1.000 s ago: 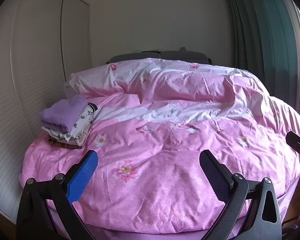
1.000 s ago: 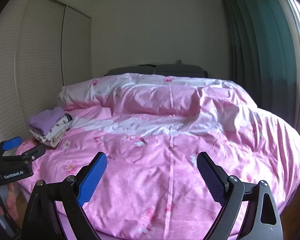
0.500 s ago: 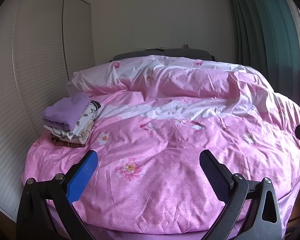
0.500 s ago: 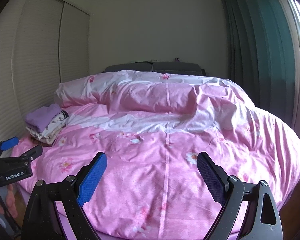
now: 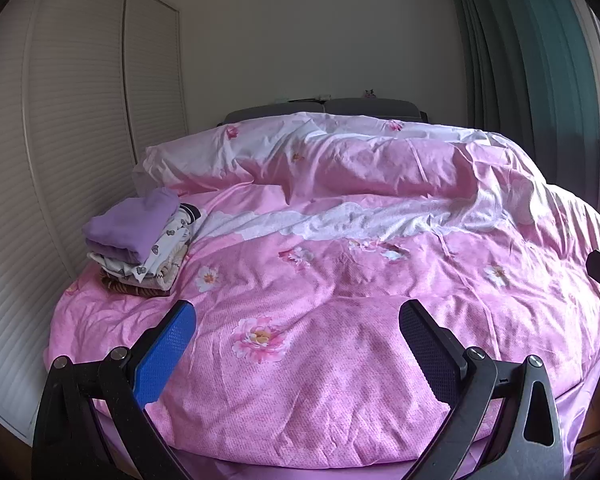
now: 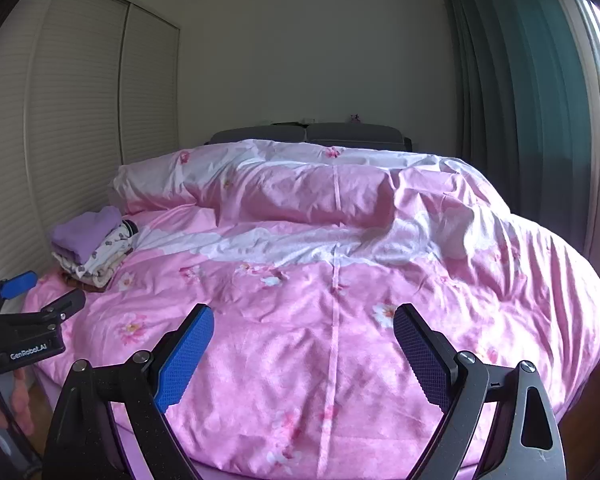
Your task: Fold small clothes
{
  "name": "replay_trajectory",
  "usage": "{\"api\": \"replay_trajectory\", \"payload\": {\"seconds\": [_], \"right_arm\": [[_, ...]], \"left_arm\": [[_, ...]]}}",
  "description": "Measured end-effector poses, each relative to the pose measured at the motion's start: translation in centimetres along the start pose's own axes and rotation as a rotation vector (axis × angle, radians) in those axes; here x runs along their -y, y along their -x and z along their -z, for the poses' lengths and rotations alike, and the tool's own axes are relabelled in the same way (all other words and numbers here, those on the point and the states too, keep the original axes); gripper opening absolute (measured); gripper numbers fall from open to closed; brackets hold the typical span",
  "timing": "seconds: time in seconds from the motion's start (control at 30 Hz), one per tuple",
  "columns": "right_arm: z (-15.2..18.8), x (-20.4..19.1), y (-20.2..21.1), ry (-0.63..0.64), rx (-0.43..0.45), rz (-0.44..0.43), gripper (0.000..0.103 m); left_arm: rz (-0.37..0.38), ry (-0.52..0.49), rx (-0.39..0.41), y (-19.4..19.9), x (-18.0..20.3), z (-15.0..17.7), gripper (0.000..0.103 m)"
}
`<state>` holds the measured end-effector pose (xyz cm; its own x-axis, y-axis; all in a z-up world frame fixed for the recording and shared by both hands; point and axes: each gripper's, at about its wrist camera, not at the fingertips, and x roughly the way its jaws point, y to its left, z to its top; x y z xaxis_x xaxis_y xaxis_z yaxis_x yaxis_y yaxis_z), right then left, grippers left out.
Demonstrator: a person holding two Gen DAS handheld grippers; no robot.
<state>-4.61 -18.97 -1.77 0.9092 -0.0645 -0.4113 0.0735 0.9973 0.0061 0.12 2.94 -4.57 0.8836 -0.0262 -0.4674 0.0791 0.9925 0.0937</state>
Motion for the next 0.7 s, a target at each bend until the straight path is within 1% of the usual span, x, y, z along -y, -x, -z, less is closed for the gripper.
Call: {"api": "replay_trajectory", "payload": {"seconds": [0.7], "right_arm": [[-0.03,0.16,-0.03,0.000,0.001,0.003,0.092]], "left_arm": [[-0.003,-0.001,0.002,0.19,0.02,-0.10,0.103]]}}
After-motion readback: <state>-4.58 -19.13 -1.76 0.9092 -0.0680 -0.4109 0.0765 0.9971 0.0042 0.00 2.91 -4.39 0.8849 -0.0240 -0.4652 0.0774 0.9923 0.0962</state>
